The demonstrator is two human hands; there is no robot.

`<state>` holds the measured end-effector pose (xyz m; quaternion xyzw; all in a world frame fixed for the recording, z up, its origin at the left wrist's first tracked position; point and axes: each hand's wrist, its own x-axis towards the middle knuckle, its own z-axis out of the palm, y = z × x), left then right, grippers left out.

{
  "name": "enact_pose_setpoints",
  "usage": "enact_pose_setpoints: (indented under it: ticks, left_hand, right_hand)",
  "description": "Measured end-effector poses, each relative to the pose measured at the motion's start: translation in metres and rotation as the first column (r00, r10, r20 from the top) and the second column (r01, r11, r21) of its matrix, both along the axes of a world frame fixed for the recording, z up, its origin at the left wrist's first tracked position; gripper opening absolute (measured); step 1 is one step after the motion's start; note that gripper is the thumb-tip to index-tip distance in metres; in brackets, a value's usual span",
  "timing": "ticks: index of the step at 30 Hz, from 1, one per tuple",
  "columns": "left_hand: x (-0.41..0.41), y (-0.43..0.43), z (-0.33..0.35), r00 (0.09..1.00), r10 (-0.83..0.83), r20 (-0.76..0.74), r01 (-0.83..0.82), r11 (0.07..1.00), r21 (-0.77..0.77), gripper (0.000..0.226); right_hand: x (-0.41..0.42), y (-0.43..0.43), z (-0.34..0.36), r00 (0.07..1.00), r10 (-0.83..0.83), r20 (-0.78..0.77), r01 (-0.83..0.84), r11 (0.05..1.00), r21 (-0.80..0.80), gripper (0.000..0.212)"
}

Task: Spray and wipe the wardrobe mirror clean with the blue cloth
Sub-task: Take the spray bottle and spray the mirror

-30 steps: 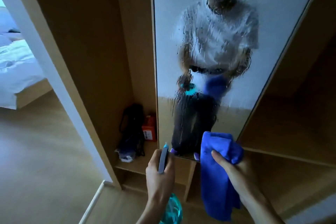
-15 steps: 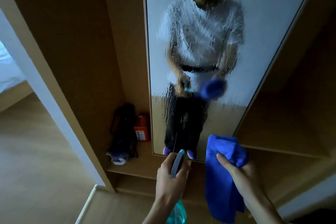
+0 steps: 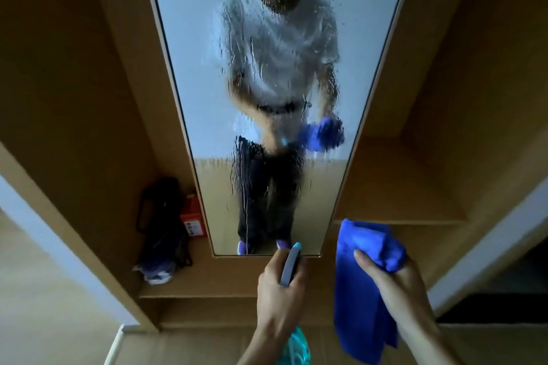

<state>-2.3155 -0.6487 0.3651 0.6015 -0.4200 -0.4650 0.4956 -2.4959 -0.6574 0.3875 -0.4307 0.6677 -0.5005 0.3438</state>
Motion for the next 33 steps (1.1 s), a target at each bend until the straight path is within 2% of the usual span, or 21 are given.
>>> enact_pose_setpoints:
  ticks: [3,5,7,10,13,15,24,33]
  left_hand:
    - [-0.005,0.001,0.0,1.0,-0.004,0.019,0.005,0.999,-0.032,0.001]
    - [-0.007,0.001,0.002,0.999,0.028,0.029,-0.026,0.998,-0.052,0.01]
    - [-0.007,0.002,0.004,0.996,0.059,0.067,-0.053,0.994,-0.096,0.009]
    - [-0.008,0.002,0.006,0.99,0.106,0.093,-0.094,0.987,-0.128,0.007]
    - [-0.008,0.001,0.007,0.987,0.129,0.099,-0.115,0.984,-0.133,0.007]
    - [-0.009,0.001,0.008,0.981,0.166,0.1,-0.152,0.979,-0.134,0.005]
    - [0.006,0.013,-0.017,0.94,0.334,0.074,-0.334,0.942,-0.003,0.009]
    - [0.022,0.019,-0.034,0.949,0.303,0.081,-0.309,0.948,0.078,0.009]
  right_hand:
    - [-0.004,0.001,0.0,1.0,0.014,0.025,-0.013,1.0,-0.009,0.031]
    - [-0.006,0.002,0.002,0.998,0.03,0.049,-0.028,0.999,-0.03,0.025]
    - [-0.009,0.003,0.004,0.996,0.055,0.064,-0.052,0.997,-0.056,0.022]
    - [-0.014,0.003,0.003,0.994,0.093,0.065,-0.089,0.994,-0.071,0.023]
    - [-0.015,0.001,0.005,0.993,0.108,0.04,-0.103,0.988,-0.114,0.01]
    - [-0.016,-0.002,0.005,0.991,0.129,0.041,-0.123,0.984,-0.131,0.013]
    - [-0.006,-0.011,-0.014,0.981,0.181,0.071,-0.178,0.983,-0.048,0.024]
    - [0.024,-0.024,-0.033,0.972,0.233,-0.001,-0.233,0.972,0.004,0.027]
